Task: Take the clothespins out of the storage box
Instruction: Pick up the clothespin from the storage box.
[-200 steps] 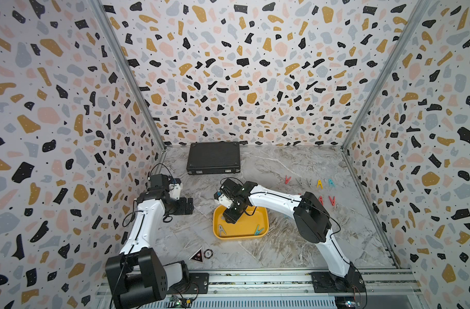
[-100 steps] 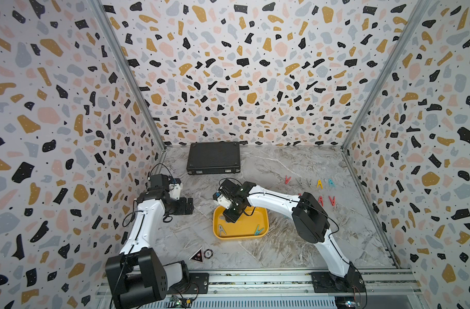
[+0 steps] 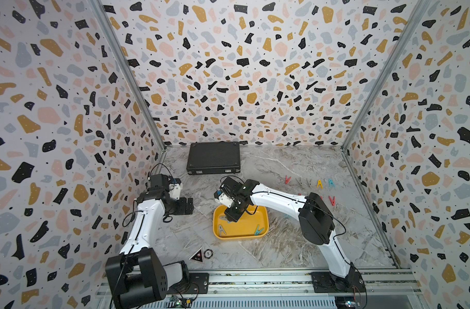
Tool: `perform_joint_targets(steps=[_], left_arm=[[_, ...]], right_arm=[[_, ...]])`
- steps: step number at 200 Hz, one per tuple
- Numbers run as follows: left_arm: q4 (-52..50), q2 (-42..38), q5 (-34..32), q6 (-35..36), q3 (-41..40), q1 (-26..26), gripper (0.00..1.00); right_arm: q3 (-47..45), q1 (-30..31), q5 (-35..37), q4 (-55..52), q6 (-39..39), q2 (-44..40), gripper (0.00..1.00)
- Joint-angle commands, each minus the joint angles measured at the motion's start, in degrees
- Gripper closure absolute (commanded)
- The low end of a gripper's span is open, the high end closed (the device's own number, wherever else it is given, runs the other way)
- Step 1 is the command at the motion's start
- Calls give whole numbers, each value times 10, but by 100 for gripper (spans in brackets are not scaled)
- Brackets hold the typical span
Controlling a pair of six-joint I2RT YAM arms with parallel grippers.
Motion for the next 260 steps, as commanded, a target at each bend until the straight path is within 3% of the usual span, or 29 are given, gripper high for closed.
perform_joint_targets(steps=[1,49,164,260], left_arm=[[4,-4,5,2,8,3,0],[3,-4,5,2,8,3,0],[3,-5,5,2,9,4,0],[1,-6,6,2,10,4,0]], right_arm=[[31,3,12,-25,-14,-4,56],[38,3,12,-22,-36,22,48],[30,5,32,10,-45,57,46],[-49,5,53,43,-18,5,68]])
